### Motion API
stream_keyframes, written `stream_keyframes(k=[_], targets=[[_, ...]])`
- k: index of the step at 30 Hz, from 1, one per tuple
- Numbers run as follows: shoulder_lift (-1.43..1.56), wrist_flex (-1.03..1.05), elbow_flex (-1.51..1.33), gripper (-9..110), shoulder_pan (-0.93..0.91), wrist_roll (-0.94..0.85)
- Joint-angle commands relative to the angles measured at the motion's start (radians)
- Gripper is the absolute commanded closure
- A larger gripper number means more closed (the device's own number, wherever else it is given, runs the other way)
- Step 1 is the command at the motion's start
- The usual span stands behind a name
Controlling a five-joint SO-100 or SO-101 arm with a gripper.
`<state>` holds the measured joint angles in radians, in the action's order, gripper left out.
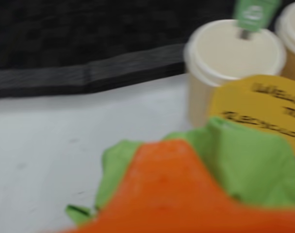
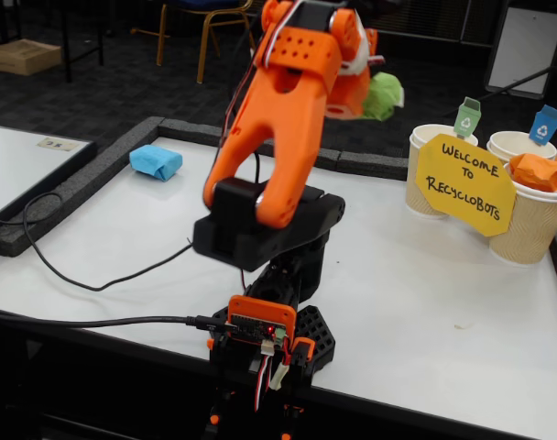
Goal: Sort rubbish by color.
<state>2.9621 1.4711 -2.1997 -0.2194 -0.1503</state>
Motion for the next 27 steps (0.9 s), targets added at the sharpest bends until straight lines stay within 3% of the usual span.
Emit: stream_keyframes(k=[1, 13, 27], targets=[[0.069, -0.058, -0.008, 101, -0.1, -0.02], [0.11, -0.106, -0.072, 101, -0.295, -0.023], [0.112, -0.112, -0.086, 101, -0.227, -0.026]])
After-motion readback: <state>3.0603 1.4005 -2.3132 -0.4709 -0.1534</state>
